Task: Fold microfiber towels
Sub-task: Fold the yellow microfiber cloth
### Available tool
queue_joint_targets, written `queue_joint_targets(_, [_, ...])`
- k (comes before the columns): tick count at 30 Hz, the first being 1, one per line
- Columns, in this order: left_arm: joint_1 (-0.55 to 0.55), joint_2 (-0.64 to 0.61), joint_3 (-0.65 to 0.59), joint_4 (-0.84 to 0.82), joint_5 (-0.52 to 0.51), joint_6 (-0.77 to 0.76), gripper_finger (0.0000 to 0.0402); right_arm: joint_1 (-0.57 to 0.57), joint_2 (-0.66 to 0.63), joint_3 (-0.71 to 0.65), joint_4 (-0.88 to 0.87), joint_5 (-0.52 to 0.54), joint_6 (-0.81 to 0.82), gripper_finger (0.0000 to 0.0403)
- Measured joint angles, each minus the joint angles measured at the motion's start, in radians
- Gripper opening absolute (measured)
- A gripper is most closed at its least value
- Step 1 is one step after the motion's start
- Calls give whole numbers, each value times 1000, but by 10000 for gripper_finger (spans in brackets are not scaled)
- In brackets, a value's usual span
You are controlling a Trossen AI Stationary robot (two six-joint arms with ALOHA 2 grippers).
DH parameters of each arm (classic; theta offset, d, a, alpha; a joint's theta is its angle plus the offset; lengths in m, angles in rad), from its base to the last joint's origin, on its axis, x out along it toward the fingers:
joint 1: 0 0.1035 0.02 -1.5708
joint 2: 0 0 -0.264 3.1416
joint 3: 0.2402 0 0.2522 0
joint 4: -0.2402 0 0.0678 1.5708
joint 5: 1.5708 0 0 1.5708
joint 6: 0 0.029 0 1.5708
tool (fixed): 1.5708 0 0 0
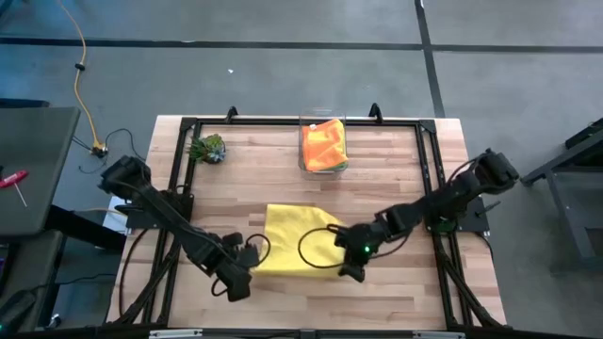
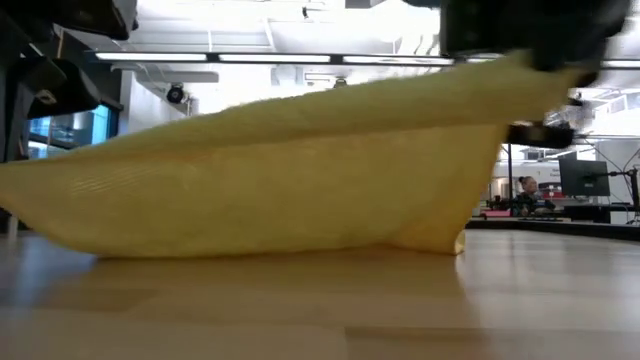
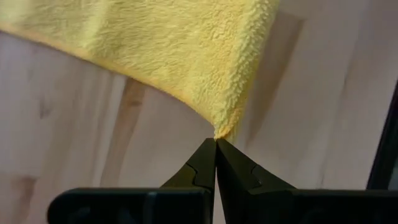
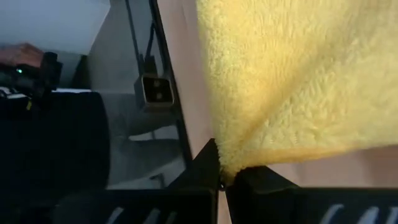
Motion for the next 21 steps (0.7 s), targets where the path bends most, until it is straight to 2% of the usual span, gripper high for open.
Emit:
queue_joint_targets(6, [20, 8, 1, 33, 7, 0, 0, 104, 0, -91, 164, 92, 261, 0])
queue_joint_targets(11, [68, -14, 1, 45, 88, 50, 0, 143, 0, -114, 217, 129, 544, 0])
queue_joint_targets(13, [96, -16, 1, 60, 128, 82, 0, 148, 0, -114, 228, 128, 594, 0])
queue_joint_targets(17, [139, -22, 0, 73, 140, 144, 0, 153, 0, -114, 218, 126, 653, 0])
queue_joint_targets(21, [173, -22, 0, 72, 140, 176, 0, 164, 0, -114, 171, 198, 699, 0])
